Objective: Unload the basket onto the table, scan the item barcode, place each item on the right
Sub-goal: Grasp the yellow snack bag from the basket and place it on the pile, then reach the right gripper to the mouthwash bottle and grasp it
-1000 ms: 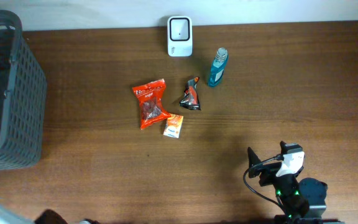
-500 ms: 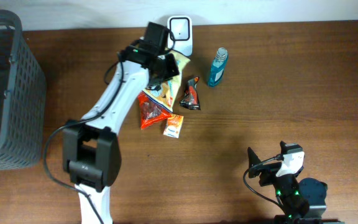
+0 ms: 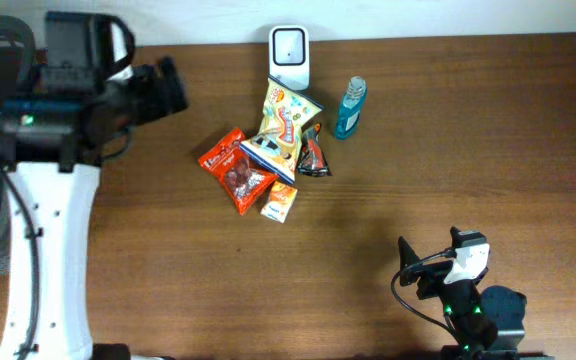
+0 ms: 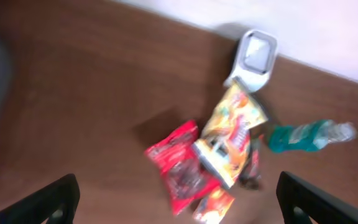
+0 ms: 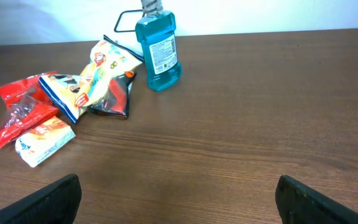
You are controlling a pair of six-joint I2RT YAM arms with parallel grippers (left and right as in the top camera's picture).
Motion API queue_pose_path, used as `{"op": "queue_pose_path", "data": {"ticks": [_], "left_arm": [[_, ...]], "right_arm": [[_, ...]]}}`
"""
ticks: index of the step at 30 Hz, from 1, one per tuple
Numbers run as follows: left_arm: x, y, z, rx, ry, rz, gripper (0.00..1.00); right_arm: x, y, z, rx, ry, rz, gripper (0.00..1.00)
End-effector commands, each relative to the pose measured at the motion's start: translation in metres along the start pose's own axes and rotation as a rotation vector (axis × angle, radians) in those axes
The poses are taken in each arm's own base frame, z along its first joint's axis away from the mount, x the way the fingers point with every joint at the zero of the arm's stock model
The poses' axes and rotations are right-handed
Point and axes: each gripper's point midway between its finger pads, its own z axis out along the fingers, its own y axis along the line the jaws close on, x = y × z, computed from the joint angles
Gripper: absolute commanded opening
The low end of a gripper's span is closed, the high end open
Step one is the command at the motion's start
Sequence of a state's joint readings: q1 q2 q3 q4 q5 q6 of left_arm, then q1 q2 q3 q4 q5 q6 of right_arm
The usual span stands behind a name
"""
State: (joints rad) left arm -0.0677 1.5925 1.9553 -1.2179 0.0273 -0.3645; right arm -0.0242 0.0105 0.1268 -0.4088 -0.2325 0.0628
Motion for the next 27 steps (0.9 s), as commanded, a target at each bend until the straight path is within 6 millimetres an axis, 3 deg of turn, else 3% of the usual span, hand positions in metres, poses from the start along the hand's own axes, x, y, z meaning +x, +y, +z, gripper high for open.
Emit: {"op": "queue_pose_path", "data": {"ticks": [1,2,6,8,10,12,13,15,17,20,21,23,26,27], "left_arm": [[0.018,0.040,0.009,-0.164,0.088,0.002,0.99],[0.021,0.060,0.012,-0.274,0.087,0.011,0.99],[0.030,0.085,0.025,-0.330,0.141,-0.035,0.99],[0.046,0.091,0.031,-0.349,0.209,-0.039,0.99],[0.059,0.095,0.031,-0.368,0.270,-0.036,0.99],[0.059,0.095,0.031,-0.368,0.270,-0.036,0.99],[0.059,0.095,0.031,-0.368,0.270,-0.036,0.99],[0.059,0.095,0.031,-0.368,0.270,-0.036,0.99],[0.059,0.095,0.031,-0.368,0.270,-0.036,0.99],[0.059,0.095,0.031,-0.368,0.270,-0.036,0.99],[0.059,0.095,0.031,-0.368,0.270,-0.036,0.99],[0.059,0.095,0.031,-0.368,0.270,-0.036,0.99],[0.059,0.095,0.031,-0.368,0.270,-0.036,0.99],[0.059,0.095,0.031,-0.368,0.270,-0.036,0.99]], "right_arm": [[0.002,0.000,0.000,-0.002,0.003,-0.004,0.98],[0.002,0.000,0.000,-0.002,0.003,-0.004,0.98],[0.002,0.000,0.001,0.000,0.003,-0.006,0.98],[-0.001,-0.046,-0.006,0.268,-0.013,-0.008,0.98],[-0.001,-0.051,-0.007,0.304,-0.015,-0.007,0.98],[-0.003,-0.051,-0.007,0.303,-0.024,-0.006,0.98],[-0.027,-0.023,-0.003,0.133,-0.126,0.099,0.98],[-0.045,0.060,-0.014,-0.370,-0.127,0.288,0.98],[-0.092,0.078,-0.036,-0.489,-0.322,0.184,0.98],[-0.171,0.088,-0.077,-0.495,-0.556,0.054,0.99],[-0.194,0.088,-0.073,-0.445,-0.506,-0.036,0.98],[-0.213,0.080,-0.031,-0.371,-0.189,-0.123,0.98],[-0.242,0.067,0.034,-0.377,0.374,-0.041,0.99],[-0.255,0.071,0.050,-0.420,0.439,0.018,0.99]]}}
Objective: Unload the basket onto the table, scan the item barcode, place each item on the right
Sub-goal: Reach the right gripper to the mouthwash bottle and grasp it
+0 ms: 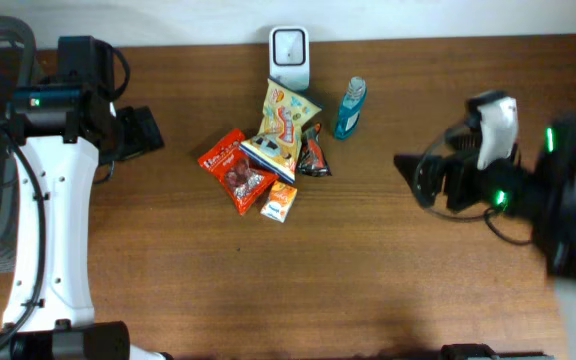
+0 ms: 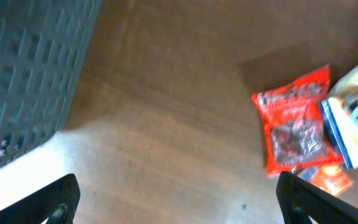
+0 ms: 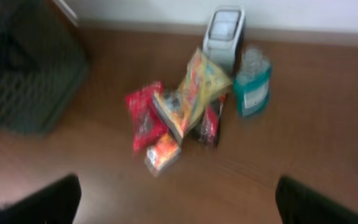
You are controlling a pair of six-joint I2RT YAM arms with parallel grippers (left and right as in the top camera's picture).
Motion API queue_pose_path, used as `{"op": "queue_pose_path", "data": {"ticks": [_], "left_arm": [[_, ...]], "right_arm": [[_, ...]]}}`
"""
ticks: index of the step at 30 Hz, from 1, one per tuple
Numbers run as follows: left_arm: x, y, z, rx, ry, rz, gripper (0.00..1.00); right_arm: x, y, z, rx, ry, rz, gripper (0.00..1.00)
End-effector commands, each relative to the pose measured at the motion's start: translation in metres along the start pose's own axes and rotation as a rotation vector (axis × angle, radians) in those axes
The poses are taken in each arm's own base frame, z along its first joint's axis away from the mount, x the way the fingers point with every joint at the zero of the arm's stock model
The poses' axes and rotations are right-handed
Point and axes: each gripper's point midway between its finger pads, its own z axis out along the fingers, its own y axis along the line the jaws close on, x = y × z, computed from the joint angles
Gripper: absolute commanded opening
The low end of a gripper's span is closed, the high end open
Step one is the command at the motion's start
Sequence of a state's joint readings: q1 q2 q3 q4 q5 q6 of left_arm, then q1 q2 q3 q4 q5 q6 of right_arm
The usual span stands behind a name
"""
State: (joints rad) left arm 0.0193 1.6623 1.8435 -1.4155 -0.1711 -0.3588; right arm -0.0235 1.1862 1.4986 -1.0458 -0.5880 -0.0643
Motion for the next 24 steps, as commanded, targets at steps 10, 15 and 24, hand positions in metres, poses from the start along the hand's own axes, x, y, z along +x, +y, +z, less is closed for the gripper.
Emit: {"op": "queue_pose_path", "data": {"ticks": [10,15,24], "left_arm": [[0.000,0.003,-0.002,-0.009,-0.006,0.005,0.99],[0.000,0.003,-0.002,-0.009,-0.006,0.005,0.99],[0.000,0.003,-0.002,-0.008,-0.006,0.007,0.99]], "right_arm": [[-0.061,-0.077,0.201,0.471,0.173,0.176,0.99],[-0.044,-0.071,0.240,0.307,0.299,-0.199,0.86],[-0.032,-0.122,0.259,0.570,0.182,0.336,0.73]]}}
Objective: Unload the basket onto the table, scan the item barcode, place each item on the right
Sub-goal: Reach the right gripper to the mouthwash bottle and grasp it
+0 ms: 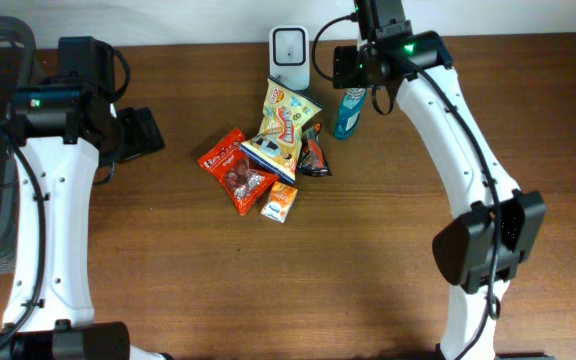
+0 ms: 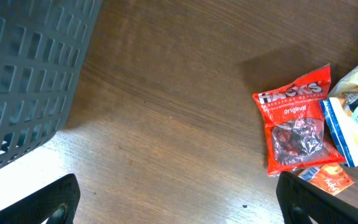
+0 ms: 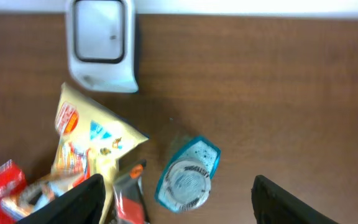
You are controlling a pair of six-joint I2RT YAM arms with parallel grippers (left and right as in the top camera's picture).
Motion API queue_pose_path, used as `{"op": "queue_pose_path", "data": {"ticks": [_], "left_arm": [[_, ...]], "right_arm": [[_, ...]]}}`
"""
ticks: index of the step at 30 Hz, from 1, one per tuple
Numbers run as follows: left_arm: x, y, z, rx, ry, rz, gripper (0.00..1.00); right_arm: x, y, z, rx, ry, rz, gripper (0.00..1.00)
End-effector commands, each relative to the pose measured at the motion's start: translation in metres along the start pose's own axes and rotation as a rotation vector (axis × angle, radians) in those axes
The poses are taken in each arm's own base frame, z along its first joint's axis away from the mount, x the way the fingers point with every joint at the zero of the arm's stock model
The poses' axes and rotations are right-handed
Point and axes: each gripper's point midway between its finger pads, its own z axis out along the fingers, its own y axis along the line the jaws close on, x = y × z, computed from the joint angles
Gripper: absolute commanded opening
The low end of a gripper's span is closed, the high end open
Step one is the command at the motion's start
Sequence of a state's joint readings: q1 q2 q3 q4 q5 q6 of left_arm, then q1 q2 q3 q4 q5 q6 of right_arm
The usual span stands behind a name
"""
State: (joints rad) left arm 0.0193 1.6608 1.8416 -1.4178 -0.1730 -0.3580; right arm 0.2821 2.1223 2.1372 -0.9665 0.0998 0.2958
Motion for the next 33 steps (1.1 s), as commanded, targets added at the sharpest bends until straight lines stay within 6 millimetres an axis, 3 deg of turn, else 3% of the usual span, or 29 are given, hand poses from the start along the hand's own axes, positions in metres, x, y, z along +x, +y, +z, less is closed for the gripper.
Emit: {"op": "queue_pose_path", "data": {"ticks": [1,3,7,14,16,20,22,24,25,27,30,32,33], "left_arm": [[-0.001,0.002,-0.002,-0.005,-0.008,0.006,0.99],[-0.001,0.002,-0.002,-0.005,-0.008,0.006,0.99],[-0.001,0.002,-0.002,-0.005,-0.008,0.006,0.99],[-0.001,0.002,-0.002,-0.005,-0.008,0.006,0.99],[-0.001,0.002,-0.002,-0.005,-0.008,0.006,0.99],[-0.001,0.002,-0.002,-0.005,-0.008,0.006,0.99],[-0.001,0.002,-0.002,-0.005,-0.008,0.006,0.99],[-0.001,0.002,-0.002,-0.005,-0.008,0.006,0.99],[-0.001,0.002,-0.002,-0.005,-0.008,0.006,0.99],[-0.001,0.002,-0.002,-0.005,-0.008,0.006,0.99],[-0.001,0.002,-0.002,-0.005,-0.008,0.006,0.99],[-0.001,0.003,-0.002,-0.006,-0.008,0.004,0.99],[-0.001,0.003,-0.002,-0.006,-0.008,0.004,0.99]], "right_arm": [[0.002,-0.009,0.024,0.047,0.008,0.163,0.68],[0.007,-0.012,0.032,0.063,0.024,0.247,0.66],[0.018,-0.015,0.033,0.081,0.064,0.259,0.53],[0.035,-0.017,0.047,0.105,0.124,0.258,0.51],[0.033,-0.017,0.048,0.102,0.117,0.240,0.33],[0.023,-0.015,0.040,0.078,0.100,0.005,0.31],[0.014,-0.013,0.025,0.066,0.079,-0.099,0.31],[0.011,-0.003,0.001,-0.010,0.092,-0.326,0.31],[0.018,-0.002,-0.004,-0.032,0.123,-0.413,0.31],[0.060,0.014,-0.011,-0.224,0.263,-0.675,0.31],[0.083,0.008,-0.016,-0.272,0.347,-0.798,0.31],[0.092,-0.008,-0.006,-0.267,0.395,-0.780,0.32],[0.093,-0.016,-0.001,-0.261,0.408,-0.759,0.50]]}}
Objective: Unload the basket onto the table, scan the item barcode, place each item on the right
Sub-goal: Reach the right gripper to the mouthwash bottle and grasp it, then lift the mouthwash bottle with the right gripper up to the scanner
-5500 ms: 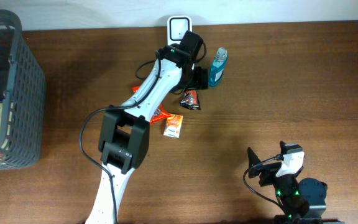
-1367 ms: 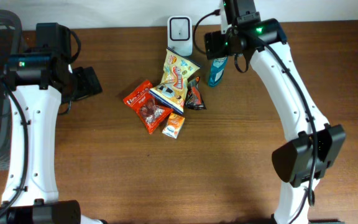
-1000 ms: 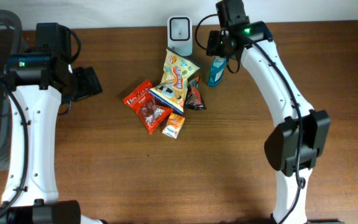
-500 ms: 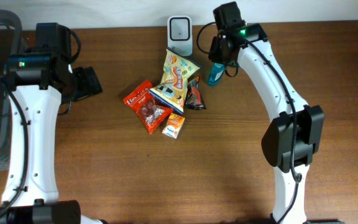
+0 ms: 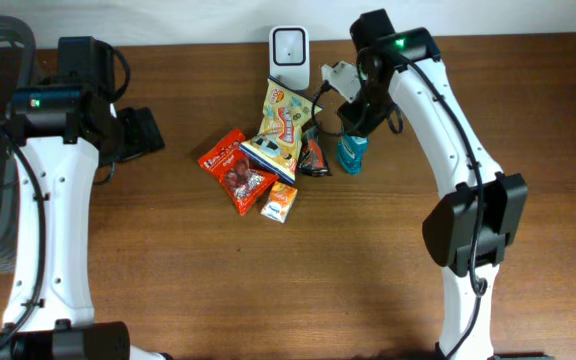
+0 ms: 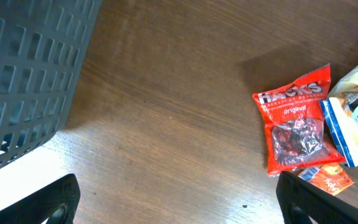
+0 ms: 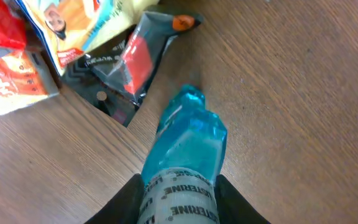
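A blue mouthwash bottle [image 7: 188, 140] with a white labelled neck is gripped at its top end by my right gripper [image 7: 179, 208], which is shut on it; its base points away at the table. In the overhead view the bottle [image 5: 351, 152] sits just right of the snack pile, below the right gripper [image 5: 356, 112]. The white barcode scanner [image 5: 289, 57] stands at the table's back edge. My left gripper [image 6: 179, 198] is open over bare wood at the left, also seen from overhead [image 5: 146, 132].
The snack pile holds a red Hacks bag [image 6: 294, 127], a yellow chip bag [image 5: 286, 122], a black packet [image 7: 126, 71] and a small orange pack [image 5: 279, 202]. A dark mesh basket [image 6: 23, 74] stands off the table's left edge.
My right gripper, open above the upright bottle near the scanner, is now shut on the bottle's neck. The bottle sits farther forward, beside the black packet. The left arm is unchanged.
First the right arm sat low at the table's front edge and the left wrist faced the pile. Then the left gripper was by the basket, the right arm at the table's right. Then the right gripper hung open over the bottle, and now holds it.
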You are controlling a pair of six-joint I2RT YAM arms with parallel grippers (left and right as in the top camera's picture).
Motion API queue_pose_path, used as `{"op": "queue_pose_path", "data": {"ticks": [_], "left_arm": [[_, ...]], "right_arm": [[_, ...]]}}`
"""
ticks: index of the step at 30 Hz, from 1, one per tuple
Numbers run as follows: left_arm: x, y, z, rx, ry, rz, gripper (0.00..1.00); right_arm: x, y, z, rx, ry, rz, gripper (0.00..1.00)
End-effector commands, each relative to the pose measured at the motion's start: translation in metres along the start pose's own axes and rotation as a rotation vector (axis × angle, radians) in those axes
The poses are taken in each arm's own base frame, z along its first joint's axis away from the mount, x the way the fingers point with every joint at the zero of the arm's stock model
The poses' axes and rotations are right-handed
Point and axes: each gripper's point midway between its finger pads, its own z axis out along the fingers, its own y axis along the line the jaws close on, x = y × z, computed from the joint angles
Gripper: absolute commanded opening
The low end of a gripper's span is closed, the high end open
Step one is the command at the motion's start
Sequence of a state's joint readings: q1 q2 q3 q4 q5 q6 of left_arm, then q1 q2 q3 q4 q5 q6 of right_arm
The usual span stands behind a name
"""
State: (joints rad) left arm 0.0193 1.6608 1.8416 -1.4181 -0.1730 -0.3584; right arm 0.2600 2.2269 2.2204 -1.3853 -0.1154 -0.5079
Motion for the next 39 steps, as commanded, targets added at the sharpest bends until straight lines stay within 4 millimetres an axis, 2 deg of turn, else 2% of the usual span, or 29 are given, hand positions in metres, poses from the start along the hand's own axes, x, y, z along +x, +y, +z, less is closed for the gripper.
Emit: {"op": "queue_pose_path", "data": {"ticks": [1,3,5,6,7,8,9,10,11,12,13,14,15,17,18,19,20,22,23,24,26,28,29,30,33,37,39], "left_arm": [[-0.001,0.002,-0.002,-0.006,-0.008,0.005,0.99],[-0.001,0.002,-0.002,-0.005,-0.008,0.004,0.99],[-0.001,0.003,-0.002,-0.006,-0.008,0.004,0.99],[-0.001,0.003,-0.002,-0.006,-0.008,0.004,0.99],[-0.001,0.003,-0.002,-0.006,-0.008,0.004,0.99],[-0.001,0.003,-0.002,-0.006,-0.008,0.004,0.99],[-0.001,0.003,-0.002,-0.006,-0.008,0.004,0.99],[-0.001,0.003,-0.002,-0.006,-0.008,0.004,0.99],[-0.001,0.003,-0.002,-0.006,-0.008,0.004,0.99],[-0.001,0.003,-0.002,-0.006,-0.008,0.004,0.99],[-0.001,0.003,-0.002,-0.006,-0.008,0.004,0.99],[-0.001,0.003,-0.002,-0.006,-0.008,0.004,0.99],[-0.001,0.003,-0.002,-0.006,-0.008,0.004,0.99],[-0.001,0.003,-0.002,-0.006,-0.008,0.004,0.99],[-0.001,0.002,-0.002,-0.006,-0.008,0.004,0.99],[-0.001,0.003,-0.002,-0.006,-0.008,0.004,0.99],[-0.001,0.003,-0.002,-0.006,-0.008,0.004,0.99],[-0.001,0.003,-0.002,-0.006,-0.008,0.004,0.99],[-0.001,0.003,-0.002,-0.006,-0.008,0.004,0.99],[-0.001,0.003,-0.002,-0.006,-0.008,0.004,0.99],[-0.001,0.002,-0.002,-0.005,-0.008,0.004,0.99],[-0.001,0.003,-0.002,-0.006,-0.008,0.004,0.99],[-0.001,0.003,-0.002,-0.006,-0.008,0.004,0.99],[-0.001,0.003,-0.002,-0.006,-0.008,0.004,0.99],[-0.001,0.003,-0.002,-0.006,-0.008,0.004,0.99],[-0.001,0.003,-0.002,-0.006,-0.008,0.004,0.99],[-0.001,0.003,-0.002,-0.006,-0.008,0.004,0.99]], "right_arm": [[0.010,-0.018,-0.010,0.003,-0.019,0.024,0.69],[0.012,-0.025,-0.012,0.013,-0.024,0.068,0.81],[0.006,-0.027,-0.021,0.029,-0.051,0.139,0.89],[-0.005,-0.033,-0.037,0.054,-0.103,0.268,0.97],[-0.012,-0.035,-0.053,0.064,-0.149,0.389,0.98],[-0.019,-0.033,-0.087,0.057,-0.216,0.613,0.98],[-0.025,-0.020,-0.103,-0.025,-0.252,0.742,0.98],[-0.034,0.010,-0.109,-0.214,-0.253,0.765,0.98],[-0.039,0.020,-0.110,-0.282,-0.256,0.758,0.99],[-0.033,0.017,-0.106,-0.267,-0.219,0.882,0.99],[-0.019,0.008,-0.099,-0.174,-0.155,1.128,0.99],[-0.003,-0.003,-0.094,0.000,-0.125,1.344,1.00],[0.008,-0.004,-0.092,0.116,-0.110,1.462,1.00],[0.012,0.006,-0.085,0.287,-0.130,1.590,0.99],[0.015,0.010,-0.077,0.345,-0.128,1.627,0.99],[0.016,0.012,-0.061,0.390,-0.115,1.632,1.00],[0.016,0.011,-0.045,0.395,-0.104,1.628,0.96],[0.018,-0.003,-0.021,0.466,-0.118,1.573,0.95],[0.015,-0.013,-0.017,0.509,-0.147,1.490,0.94],[0.015,-0.021,-0.019,0.549,-0.169,1.451,0.93],[0.016,-0.028,-0.023,0.594,-0.187,1.423,0.76],[0.014,-0.023,-0.020,0.565,-0.177,1.427,0.65],[0.008,-0.015,-0.016,0.513,-0.170,1.429,0.52],[0.003,-0.007,-0.014,0.489,-0.172,1.435,0.53],[0.000,-0.002,-0.010,0.483,-0.175,1.445,0.54],[0.009,-0.001,0.003,0.499,-0.136,1.440,0.53],[0.010,-0.003,0.002,0.514,-0.143,1.438,0.47]]}}
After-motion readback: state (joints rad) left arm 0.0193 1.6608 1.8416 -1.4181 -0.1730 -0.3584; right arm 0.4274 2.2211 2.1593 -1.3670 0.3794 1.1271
